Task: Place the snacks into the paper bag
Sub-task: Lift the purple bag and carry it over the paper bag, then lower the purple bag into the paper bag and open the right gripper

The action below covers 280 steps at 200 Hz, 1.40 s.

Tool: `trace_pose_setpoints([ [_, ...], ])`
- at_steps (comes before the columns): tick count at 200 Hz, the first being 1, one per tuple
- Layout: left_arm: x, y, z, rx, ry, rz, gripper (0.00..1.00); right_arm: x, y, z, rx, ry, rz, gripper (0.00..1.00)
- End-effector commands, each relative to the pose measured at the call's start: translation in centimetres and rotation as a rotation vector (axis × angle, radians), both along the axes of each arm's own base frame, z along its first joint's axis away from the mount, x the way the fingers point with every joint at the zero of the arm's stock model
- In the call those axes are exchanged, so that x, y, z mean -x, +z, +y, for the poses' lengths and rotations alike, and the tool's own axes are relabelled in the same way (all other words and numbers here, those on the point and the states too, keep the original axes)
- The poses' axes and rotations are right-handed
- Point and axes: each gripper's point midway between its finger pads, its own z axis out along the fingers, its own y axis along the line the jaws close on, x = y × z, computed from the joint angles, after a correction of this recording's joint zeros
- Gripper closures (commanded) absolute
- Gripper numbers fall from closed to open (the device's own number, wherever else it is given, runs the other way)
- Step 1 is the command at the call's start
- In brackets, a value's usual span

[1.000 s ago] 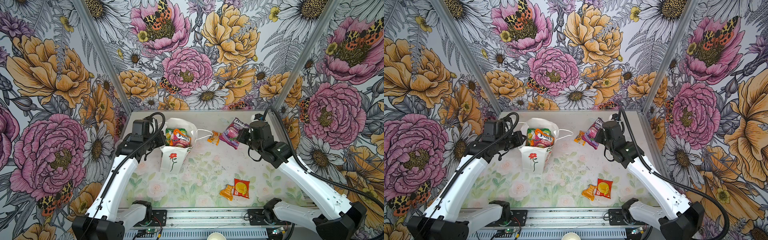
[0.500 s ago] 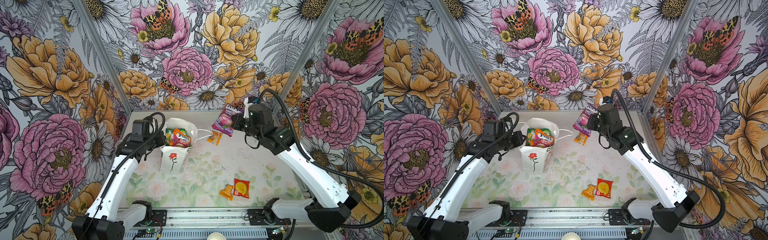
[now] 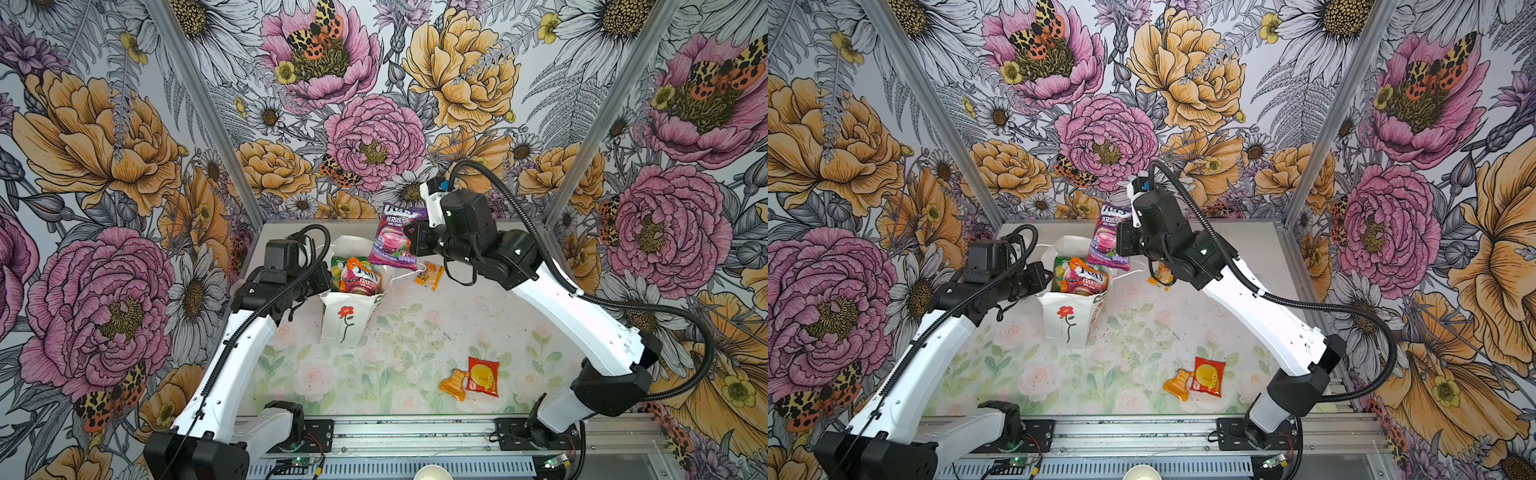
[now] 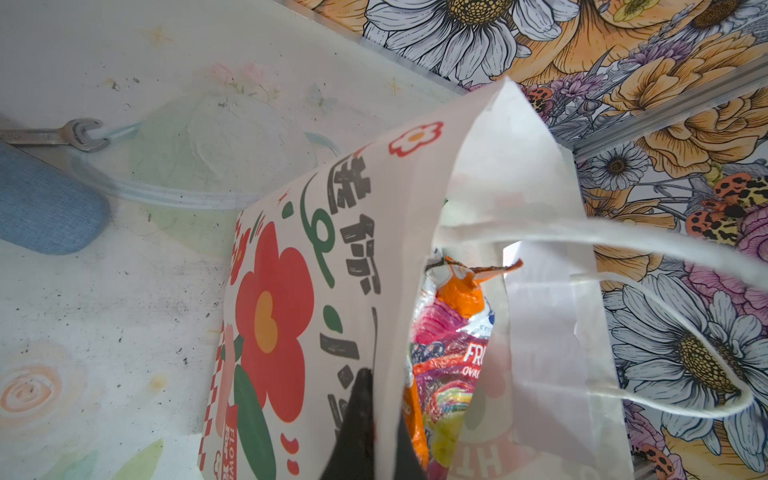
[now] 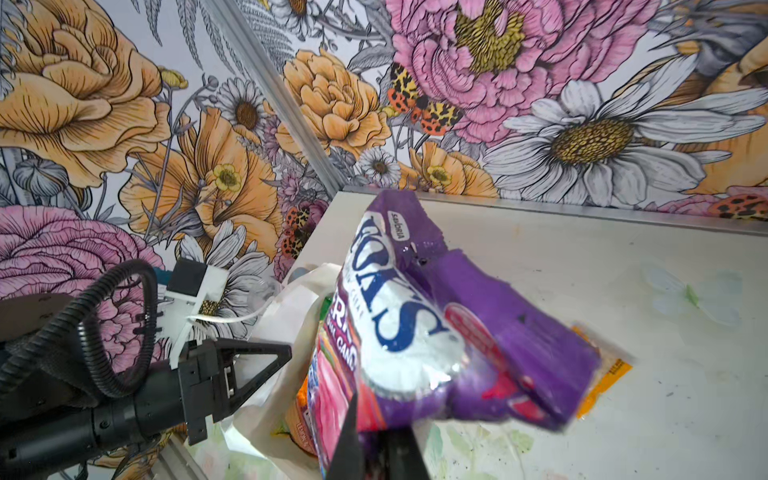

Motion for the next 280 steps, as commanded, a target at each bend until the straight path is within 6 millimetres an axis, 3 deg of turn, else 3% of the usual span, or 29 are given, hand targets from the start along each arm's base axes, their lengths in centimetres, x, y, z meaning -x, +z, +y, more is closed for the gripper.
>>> trace_pose_setpoints([
  [1,-1.2,2.5,-0.6,0.02,-0.024,-0.113,1.0,1.4,1.2,2.3,-0.014,0.099,-0.017,1.0],
  [34,-1.2,2.5,-0.6,0.022,-0.024,-0.114,1.0,2.0,-0.2,4.9,0.009,0.164,0.015,1.0],
  [65,-1.2,2.5,-0.6,0.022,-0.026,-0.114,1.0,2.0,-1.2,6.0,0.024,0.185,0.034,1.0],
  [280,-0.7,3.3,-1.4,0.033,-0.059,-0.138,0.99,-2.4,-10.2,9.1,0.164,0.11,0.238,1.0],
])
